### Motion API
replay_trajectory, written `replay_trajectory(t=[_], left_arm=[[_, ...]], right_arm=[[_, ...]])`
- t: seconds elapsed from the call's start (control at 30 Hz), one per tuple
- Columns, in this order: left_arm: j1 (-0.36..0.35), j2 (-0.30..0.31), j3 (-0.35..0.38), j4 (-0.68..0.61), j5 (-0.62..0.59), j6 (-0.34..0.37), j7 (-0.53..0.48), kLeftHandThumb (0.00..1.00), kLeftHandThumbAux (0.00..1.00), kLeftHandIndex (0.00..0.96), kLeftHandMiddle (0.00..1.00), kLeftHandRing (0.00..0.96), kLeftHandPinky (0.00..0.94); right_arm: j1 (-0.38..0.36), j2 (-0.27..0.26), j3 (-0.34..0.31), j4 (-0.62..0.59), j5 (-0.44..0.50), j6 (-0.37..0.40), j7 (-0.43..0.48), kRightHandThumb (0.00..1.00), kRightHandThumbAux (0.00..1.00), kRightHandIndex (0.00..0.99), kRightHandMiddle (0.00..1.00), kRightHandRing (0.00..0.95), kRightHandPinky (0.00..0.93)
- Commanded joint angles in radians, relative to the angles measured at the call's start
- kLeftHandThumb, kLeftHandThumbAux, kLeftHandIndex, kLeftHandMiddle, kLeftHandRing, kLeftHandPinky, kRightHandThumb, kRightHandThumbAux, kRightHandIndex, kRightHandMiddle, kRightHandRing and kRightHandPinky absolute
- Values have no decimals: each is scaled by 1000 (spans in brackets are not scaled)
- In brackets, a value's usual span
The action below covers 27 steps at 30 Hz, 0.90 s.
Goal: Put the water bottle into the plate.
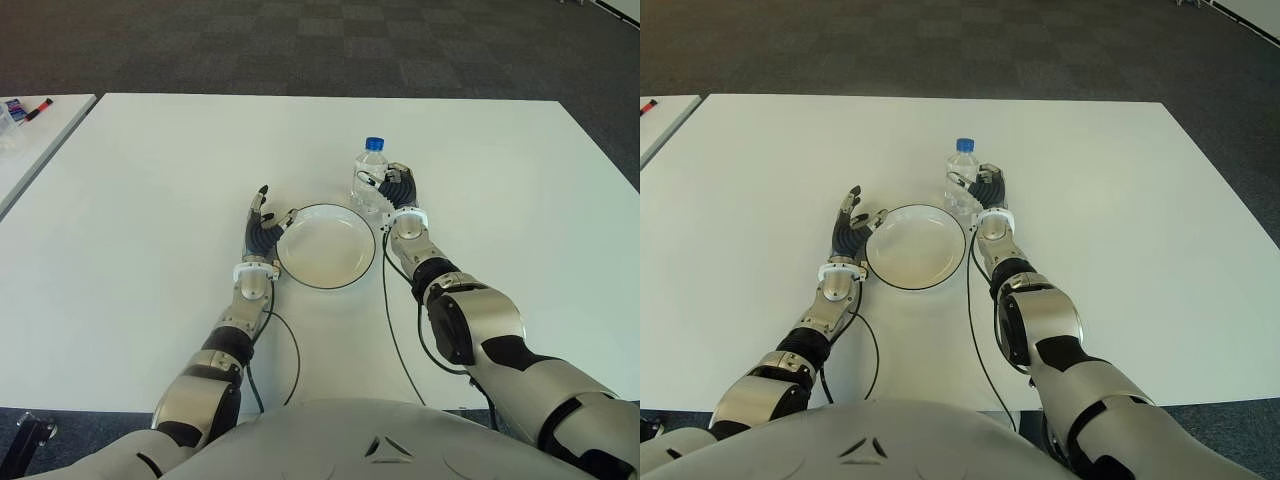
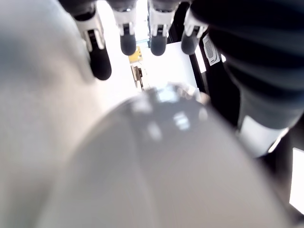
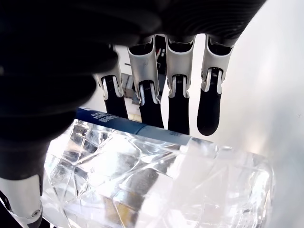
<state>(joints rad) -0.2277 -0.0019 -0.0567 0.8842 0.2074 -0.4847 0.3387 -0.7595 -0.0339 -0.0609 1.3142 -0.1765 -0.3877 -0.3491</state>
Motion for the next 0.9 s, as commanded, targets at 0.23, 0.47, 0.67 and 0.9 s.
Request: replay_trajectory(t=[0.23, 0.47, 0.67, 0.9], left_arm=[[67, -25, -11, 92, 1, 59, -10, 226, 622, 28, 3, 0, 0], [66, -25, -12, 94, 2, 58, -10, 228, 623, 27, 2, 0, 0], [64, -25, -14, 96, 5, 57, -7, 228, 634, 28, 3, 0, 0], [62, -27, -13, 100, 4, 57, -5, 229, 637, 29, 5, 0, 0]], right_arm=[[-12, 16, -25, -42, 45, -61, 24, 922, 662, 402, 518, 509, 500], [-7, 27, -38, -61, 58, -86, 35, 948, 658, 408, 512, 469, 491], [-5, 29, -30, -76, 49, -87, 22, 951, 656, 418, 507, 459, 495], [-1, 30, -36, -84, 59, -96, 39, 953, 655, 433, 498, 455, 511]])
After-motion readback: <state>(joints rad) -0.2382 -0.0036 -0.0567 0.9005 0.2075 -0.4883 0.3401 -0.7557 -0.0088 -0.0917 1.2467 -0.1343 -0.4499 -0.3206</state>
